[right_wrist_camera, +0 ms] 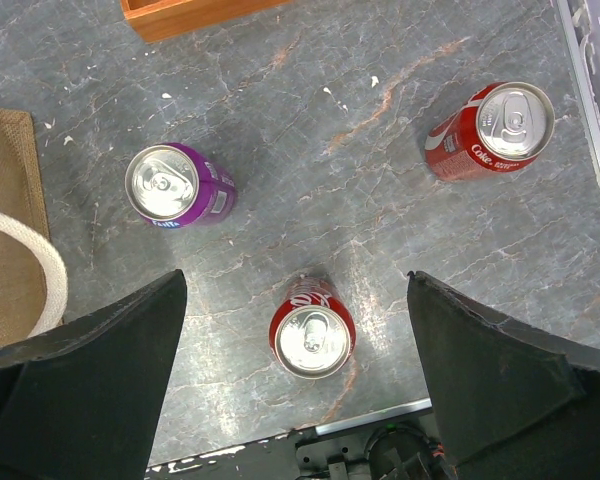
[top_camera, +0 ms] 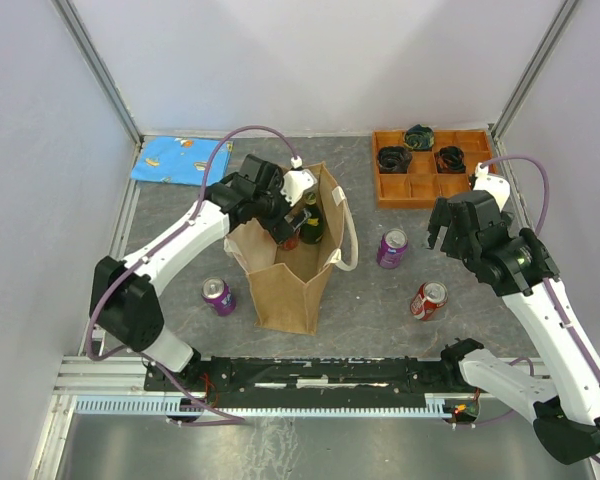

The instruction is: Place the beverage into the canvas bag

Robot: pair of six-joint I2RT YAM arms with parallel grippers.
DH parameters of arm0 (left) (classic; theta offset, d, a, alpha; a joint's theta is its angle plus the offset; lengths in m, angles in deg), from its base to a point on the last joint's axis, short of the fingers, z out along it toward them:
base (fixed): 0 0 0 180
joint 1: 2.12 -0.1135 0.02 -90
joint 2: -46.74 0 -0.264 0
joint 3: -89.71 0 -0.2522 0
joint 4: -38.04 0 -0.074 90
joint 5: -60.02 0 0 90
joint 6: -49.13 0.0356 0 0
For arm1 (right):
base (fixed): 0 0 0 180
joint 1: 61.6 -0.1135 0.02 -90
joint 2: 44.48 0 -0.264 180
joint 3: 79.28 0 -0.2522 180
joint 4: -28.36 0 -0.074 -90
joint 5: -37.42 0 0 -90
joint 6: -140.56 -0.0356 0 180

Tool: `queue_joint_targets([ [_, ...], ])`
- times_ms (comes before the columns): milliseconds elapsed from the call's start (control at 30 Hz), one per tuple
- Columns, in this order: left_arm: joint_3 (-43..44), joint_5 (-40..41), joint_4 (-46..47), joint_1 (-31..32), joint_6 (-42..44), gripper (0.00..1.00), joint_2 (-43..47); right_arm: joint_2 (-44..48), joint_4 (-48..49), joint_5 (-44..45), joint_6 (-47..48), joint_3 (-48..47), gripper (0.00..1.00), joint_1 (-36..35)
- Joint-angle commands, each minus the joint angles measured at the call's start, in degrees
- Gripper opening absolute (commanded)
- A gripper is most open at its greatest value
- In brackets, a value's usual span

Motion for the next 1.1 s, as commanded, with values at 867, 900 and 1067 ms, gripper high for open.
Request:
queue_joint_targets([
  [867,4.90,-8.14,-3.83,-21.03,-20.42,0.99,18.86,-30.51,-0.23,-21.00,6.25,-11.23,0.99,5.02],
  [900,4.52,-8.08,-3.95,-21.32,-20.90,0.99,19.20,-31.72,0.10,-21.92,6.44,-11.82,0.99,4.98],
  [1067,1.89,-8.15,-3.85,-22.21,-22.86,0.99,20.75,-37.59,-0.45,-24.38,7.71,-14.92,0.99,5.04],
])
